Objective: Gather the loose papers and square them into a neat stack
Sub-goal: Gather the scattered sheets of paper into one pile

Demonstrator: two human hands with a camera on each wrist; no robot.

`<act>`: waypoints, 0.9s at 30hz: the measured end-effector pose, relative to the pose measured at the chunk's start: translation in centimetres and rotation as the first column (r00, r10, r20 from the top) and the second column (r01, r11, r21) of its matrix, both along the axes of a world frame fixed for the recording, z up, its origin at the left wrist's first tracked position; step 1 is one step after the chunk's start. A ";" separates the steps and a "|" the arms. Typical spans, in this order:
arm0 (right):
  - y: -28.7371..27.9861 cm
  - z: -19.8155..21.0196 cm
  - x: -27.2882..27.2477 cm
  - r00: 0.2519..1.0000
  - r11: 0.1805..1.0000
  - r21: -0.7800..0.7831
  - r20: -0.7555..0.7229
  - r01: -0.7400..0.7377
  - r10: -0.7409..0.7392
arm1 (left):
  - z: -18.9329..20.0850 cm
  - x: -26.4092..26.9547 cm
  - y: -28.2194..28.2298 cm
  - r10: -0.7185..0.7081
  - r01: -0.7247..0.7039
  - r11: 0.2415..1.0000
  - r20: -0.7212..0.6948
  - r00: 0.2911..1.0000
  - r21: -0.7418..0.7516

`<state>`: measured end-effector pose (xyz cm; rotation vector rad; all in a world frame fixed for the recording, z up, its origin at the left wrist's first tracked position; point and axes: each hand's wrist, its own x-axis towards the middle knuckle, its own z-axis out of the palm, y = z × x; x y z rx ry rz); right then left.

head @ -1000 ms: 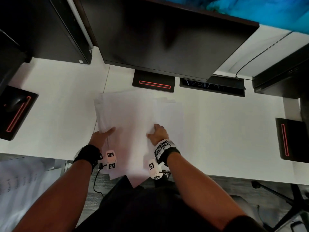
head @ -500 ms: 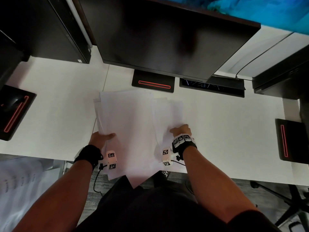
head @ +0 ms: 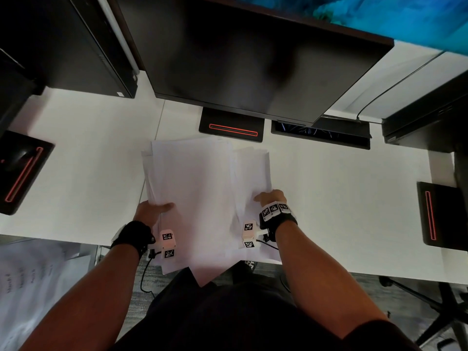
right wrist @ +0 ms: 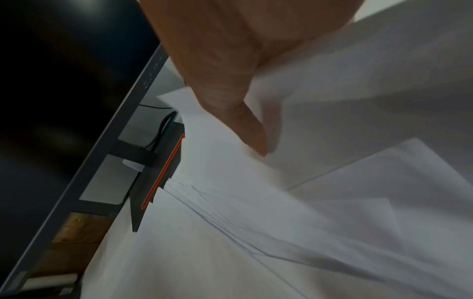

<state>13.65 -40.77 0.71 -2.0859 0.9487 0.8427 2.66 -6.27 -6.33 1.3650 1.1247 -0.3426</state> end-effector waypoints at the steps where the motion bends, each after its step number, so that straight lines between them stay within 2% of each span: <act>1: -0.1 0.0 0.0 1.000 1.000 -0.002 -0.003 0.000 0.000 | 0.4 0.0 -0.1 -0.006 0.006 1.000 0.000 1.000 -0.011; 13: -3.2 1.2 -0.2 0.990 0.981 -0.166 0.084 -0.097 0.112 | 2.7 0.8 -1.3 -0.074 0.075 0.996 -0.021 0.997 0.040; 20: -10.3 6.0 0.1 0.956 0.944 -0.328 0.265 -0.033 0.126 | 2.9 1.1 -1.6 -0.111 0.112 0.992 -0.030 0.993 0.054; 24: -13.6 11.7 -0.1 0.880 0.964 -0.249 0.473 0.091 0.039 | 3.8 1.0 -2.2 -0.121 0.120 0.992 0.000 0.993 0.041; 27: -13.4 16.4 -0.8 0.801 0.992 0.008 0.589 0.126 -0.106 | 4.2 0.8 -2.2 -0.148 0.148 0.988 -0.016 0.989 0.037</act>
